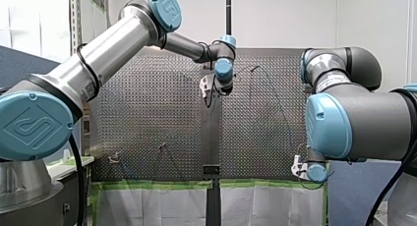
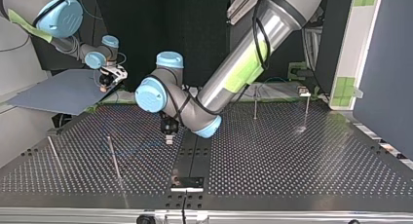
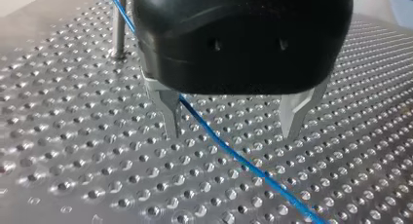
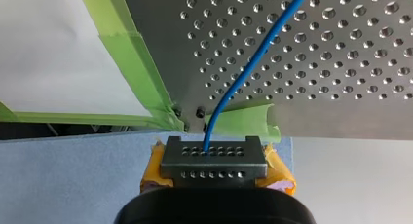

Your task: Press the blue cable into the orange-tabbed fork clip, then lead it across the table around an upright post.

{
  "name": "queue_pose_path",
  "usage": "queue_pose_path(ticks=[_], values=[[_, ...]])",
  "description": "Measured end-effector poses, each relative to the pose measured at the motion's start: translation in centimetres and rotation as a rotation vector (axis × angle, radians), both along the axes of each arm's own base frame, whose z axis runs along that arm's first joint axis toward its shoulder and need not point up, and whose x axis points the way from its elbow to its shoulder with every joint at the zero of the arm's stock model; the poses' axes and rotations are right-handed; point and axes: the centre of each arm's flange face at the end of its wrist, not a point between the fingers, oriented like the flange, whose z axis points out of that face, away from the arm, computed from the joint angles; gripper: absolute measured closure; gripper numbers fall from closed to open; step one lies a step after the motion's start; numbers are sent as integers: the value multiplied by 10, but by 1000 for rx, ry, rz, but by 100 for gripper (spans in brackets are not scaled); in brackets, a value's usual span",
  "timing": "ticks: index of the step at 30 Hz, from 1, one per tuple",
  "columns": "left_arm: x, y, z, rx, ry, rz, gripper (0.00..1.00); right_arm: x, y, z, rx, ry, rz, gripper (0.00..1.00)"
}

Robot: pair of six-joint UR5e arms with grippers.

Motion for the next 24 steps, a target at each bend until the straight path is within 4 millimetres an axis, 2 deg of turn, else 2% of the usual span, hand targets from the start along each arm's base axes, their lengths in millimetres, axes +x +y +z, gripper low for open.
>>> queue_pose_path(ticks=[24], values=[[-21,5,0,-115,149,28,0,-4,-1,0,-1,-12,-5,100]])
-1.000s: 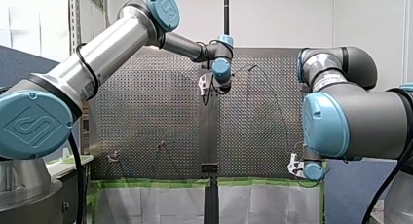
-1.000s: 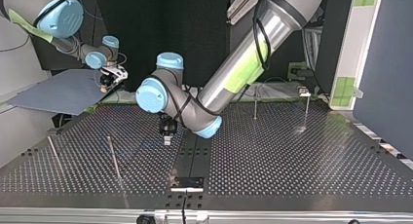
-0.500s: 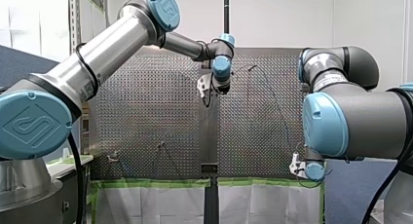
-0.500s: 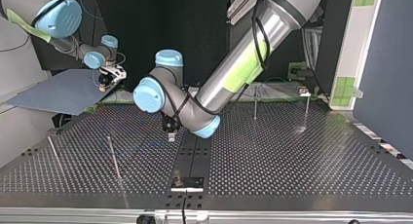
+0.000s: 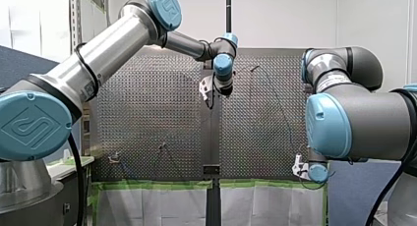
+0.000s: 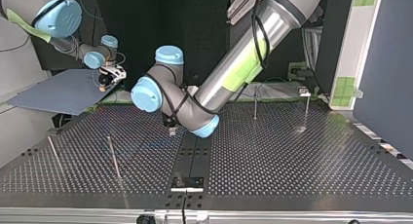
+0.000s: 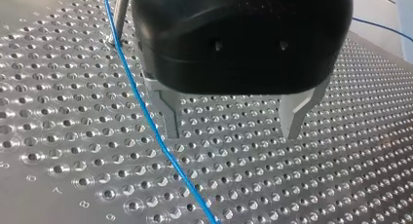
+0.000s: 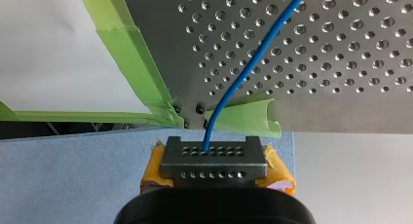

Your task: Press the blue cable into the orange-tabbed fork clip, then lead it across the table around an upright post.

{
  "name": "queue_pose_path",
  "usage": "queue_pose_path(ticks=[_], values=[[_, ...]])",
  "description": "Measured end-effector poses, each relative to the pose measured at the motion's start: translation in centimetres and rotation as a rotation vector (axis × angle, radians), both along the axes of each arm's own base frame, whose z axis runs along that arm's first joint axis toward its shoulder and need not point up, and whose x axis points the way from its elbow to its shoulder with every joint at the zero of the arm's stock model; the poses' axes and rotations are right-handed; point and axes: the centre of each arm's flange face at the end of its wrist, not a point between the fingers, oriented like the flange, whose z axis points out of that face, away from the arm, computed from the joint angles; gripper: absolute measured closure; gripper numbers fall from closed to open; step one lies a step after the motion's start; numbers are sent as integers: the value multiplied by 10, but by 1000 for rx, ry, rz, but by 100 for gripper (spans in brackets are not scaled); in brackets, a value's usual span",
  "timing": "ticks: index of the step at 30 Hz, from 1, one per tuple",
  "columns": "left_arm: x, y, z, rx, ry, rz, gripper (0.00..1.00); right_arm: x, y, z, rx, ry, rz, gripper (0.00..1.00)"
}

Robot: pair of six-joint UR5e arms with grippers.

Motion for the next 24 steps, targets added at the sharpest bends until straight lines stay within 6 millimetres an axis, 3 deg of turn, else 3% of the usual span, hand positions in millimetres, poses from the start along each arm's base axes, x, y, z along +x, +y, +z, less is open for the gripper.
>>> queue_pose_path(ticks=[5,12,18,24], values=[[-2,2,7,-6,-2,5,0,1,0,0,1,-1,2,100],[-19,3,32,-6,-28,-12,0,3,1,0,4,-2,5,100],[-39,0,47,12,-46,-81,0,3,2,-1,6,-1,7,100],[-66,-5,77,41,-53,-166,0,4,2,-1,8,1,8,100]])
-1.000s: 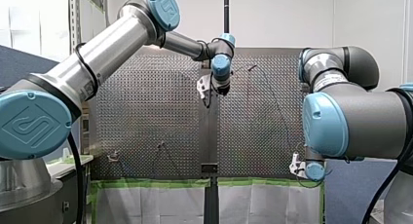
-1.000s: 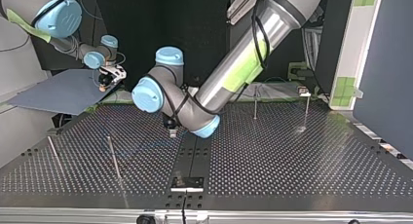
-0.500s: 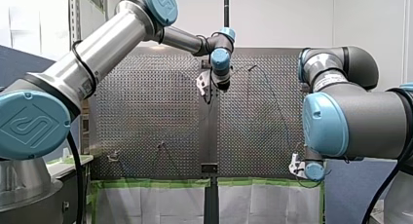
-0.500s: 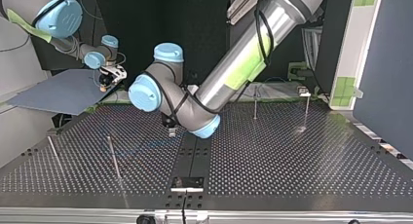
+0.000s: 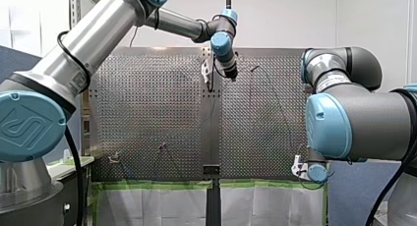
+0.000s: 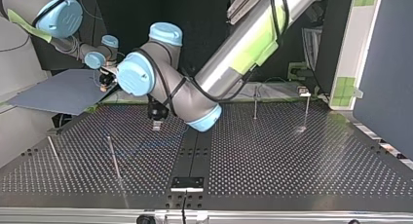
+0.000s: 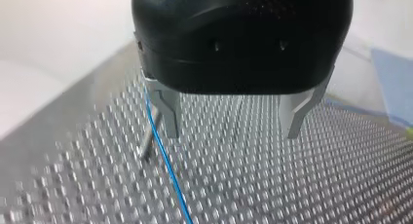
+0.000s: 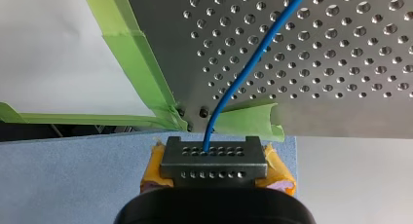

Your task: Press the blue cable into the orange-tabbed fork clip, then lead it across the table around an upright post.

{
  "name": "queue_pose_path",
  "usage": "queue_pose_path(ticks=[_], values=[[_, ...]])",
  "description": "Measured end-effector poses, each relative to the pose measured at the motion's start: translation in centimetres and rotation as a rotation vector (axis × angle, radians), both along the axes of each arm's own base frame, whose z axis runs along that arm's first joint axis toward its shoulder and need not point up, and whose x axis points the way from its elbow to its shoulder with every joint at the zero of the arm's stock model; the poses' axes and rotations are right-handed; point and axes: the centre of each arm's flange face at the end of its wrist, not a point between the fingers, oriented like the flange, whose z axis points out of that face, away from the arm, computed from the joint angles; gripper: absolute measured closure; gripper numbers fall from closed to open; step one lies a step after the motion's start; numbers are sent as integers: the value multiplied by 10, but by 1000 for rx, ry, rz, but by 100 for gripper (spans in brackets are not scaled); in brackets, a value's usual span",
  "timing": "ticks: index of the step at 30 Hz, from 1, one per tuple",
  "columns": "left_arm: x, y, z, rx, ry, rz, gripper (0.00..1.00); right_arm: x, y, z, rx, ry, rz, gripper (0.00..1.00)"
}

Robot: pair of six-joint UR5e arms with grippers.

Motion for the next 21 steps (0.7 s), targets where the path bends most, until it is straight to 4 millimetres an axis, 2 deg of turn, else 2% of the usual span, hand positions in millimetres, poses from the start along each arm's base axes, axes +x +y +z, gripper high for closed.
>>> queue_pose_path(ticks=[7,13,18,21], values=[[-27,-9,53,2,-57,-106,0,0,0,0,0,2,1,100],[-38,-24,83,0,-126,-198,0,1,0,0,-1,2,3,100],[-42,-31,88,24,-154,-259,0,2,0,0,-3,3,5,100],[-38,-33,83,48,-160,-288,0,2,0,0,-2,6,6,100]])
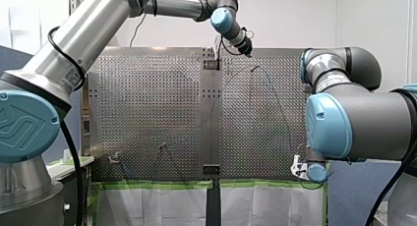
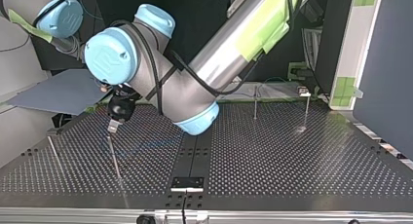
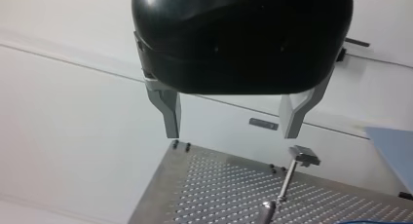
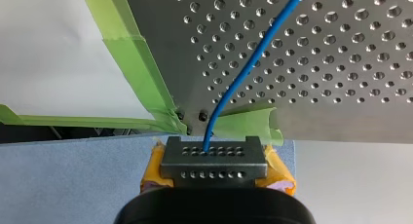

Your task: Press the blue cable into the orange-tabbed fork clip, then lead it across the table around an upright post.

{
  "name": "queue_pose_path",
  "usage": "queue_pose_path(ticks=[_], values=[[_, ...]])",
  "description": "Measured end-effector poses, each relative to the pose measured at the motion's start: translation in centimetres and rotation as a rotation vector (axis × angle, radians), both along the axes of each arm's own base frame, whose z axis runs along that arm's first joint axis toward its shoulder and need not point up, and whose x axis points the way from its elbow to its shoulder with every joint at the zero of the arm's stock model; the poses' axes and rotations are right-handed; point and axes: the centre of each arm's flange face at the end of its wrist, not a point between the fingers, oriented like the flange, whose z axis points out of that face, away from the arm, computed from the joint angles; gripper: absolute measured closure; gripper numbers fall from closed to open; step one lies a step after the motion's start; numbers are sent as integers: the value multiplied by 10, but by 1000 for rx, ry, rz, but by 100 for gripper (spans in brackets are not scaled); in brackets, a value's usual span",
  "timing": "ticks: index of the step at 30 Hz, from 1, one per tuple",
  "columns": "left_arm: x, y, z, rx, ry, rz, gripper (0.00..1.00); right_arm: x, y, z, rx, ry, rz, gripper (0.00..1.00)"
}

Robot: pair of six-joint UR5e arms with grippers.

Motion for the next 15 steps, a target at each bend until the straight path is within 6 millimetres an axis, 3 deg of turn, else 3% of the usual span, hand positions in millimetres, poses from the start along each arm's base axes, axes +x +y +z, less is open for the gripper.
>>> queue_pose_path(ticks=[8,15], values=[[23,-8,-39,54,28,-26,0,1,0,0,-1,1,2,100],[35,-5,-50,66,37,0,0,1,-2,1,-3,-1,1,100]])
